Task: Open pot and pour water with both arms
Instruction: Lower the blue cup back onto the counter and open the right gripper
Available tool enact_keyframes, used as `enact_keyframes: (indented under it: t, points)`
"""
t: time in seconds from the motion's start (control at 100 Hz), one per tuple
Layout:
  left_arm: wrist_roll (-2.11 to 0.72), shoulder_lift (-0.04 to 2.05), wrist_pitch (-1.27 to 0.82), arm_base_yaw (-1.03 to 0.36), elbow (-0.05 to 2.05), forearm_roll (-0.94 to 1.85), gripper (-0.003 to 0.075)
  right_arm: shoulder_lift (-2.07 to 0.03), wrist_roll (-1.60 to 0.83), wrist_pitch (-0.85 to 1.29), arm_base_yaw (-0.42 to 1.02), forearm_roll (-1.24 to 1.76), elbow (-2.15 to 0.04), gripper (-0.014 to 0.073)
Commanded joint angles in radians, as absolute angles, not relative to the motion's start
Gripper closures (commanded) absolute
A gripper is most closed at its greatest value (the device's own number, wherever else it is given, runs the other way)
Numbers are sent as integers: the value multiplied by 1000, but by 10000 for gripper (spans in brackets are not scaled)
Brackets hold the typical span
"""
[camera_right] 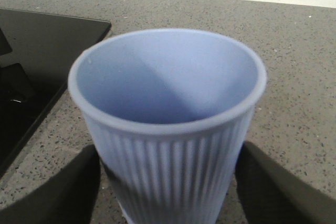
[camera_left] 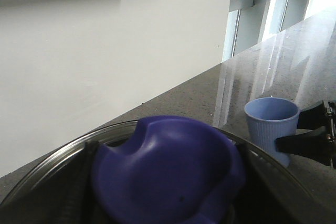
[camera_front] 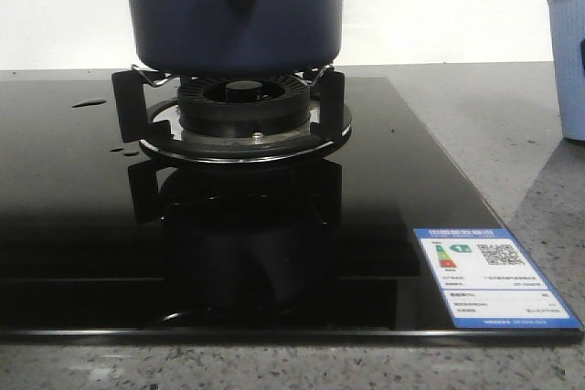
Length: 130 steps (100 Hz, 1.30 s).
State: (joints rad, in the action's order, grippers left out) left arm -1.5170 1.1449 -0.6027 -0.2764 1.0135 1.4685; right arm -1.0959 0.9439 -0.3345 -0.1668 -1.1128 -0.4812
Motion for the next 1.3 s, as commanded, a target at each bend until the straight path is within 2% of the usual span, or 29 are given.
enact_keyframes:
  t: [0.0,0.08,0.15,0.48,0.79,0.97,1.29]
  points:
    - [-1519,1123,-619,-284,1044,1544,435,-1087,945,-388,-176,-1104,-504,154]
    - [-1519,1123,-621,-284,1044,1544,435,-1087,945,-383,-176,-1104,-504,57]
    - [-1519,1123,-621,-284,1044,1544,435,-1087,945,-387,-176,-1104,-504,29]
    - [-1533,1123,-621,-284,1044,1548,435,-945,945,-406,-176,-1104,-504,29]
    - [-1650,1132,-619,-284,1044,1645,435,-758,945,-331,-176,-1104,-504,29]
    - [-1670,1165,-636,-284,1044,1702,435,-814,945,-286,-176,-1104,-504,30]
    - [-1672,1172,-679,-284,1044,1704,435,-1046,870,-558,-176,-1051,-514,30]
